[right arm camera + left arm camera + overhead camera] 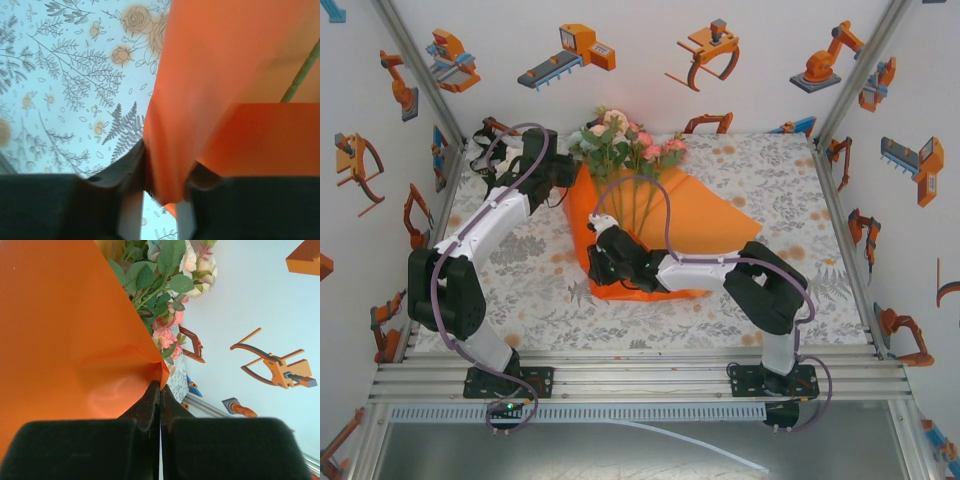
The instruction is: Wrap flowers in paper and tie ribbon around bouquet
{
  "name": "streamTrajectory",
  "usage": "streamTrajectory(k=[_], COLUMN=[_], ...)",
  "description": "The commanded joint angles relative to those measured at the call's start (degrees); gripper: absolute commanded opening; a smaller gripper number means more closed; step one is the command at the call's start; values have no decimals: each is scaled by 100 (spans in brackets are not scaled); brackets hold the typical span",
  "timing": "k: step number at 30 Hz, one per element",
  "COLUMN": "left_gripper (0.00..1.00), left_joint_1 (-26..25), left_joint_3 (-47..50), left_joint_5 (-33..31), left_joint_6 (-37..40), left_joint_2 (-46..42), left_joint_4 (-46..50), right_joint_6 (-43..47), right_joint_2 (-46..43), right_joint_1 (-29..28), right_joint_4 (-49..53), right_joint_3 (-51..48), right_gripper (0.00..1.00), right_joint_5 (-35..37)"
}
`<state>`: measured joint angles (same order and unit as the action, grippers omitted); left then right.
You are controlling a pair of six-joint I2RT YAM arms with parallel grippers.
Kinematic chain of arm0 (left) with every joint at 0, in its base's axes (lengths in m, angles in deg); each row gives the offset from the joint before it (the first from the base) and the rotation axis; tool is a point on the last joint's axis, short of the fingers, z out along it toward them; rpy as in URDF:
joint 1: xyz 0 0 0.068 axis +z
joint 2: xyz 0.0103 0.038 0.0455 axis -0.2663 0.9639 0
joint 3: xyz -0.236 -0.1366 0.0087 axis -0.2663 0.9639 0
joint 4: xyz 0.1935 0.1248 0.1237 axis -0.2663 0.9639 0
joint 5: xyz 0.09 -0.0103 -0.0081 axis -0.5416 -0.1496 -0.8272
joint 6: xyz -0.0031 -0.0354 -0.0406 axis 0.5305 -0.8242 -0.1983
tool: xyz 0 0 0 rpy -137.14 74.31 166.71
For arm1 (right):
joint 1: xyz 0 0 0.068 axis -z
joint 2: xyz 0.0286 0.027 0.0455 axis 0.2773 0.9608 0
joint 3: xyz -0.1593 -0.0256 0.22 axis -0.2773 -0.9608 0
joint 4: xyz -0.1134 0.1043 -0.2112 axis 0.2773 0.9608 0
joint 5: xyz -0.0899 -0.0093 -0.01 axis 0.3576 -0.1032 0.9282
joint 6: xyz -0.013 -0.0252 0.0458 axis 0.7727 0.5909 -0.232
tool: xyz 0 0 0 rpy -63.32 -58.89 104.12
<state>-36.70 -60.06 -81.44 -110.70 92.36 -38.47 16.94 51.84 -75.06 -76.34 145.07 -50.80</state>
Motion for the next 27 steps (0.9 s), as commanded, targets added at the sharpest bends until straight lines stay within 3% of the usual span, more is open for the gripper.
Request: streamTrajectory(k=[1,3,8,12,16,19,22,25,27], left_gripper=[15,26,51,66,69,69,68,58,54], left_joint_1=[93,187,508,698,680,678,683,640,537], left_joint_3=[-201,-185,32,319,761,1142,1324,1353,1284], left_joint_5=[-158,-73,80,22,44,728,1219,2053,2481], left_joint_6=[85,224,966,2348,3835,4816,5053,4949,4845], left_joint_2=[-186,-206,-563,-1108,-1578,-1653,-1409,-881,-430], left_joint_4=[97,-115,-593,-706,-620,-720,-558,-716,-850], right_joint_6=[-130,-126,-47,78,13,31,147,237,232], right_joint_2=[-234,-236,-384,-488,-334,-205,-107,-106,-135], right_joint_1=[66,109,402,759,1157,1310,1387,1387,1387], right_joint_4=[-223,-256,-77,57,127,210,453,601,587], right_joint_3=[-123,-121,-177,-314,-335,-328,-261,-223,-226], right_gripper=[10,0,0,0,5,14,30,35,29], right_joint_5=[-427,-605,-841,-1122,-1750,-1968,-1956,-1913,-1992])
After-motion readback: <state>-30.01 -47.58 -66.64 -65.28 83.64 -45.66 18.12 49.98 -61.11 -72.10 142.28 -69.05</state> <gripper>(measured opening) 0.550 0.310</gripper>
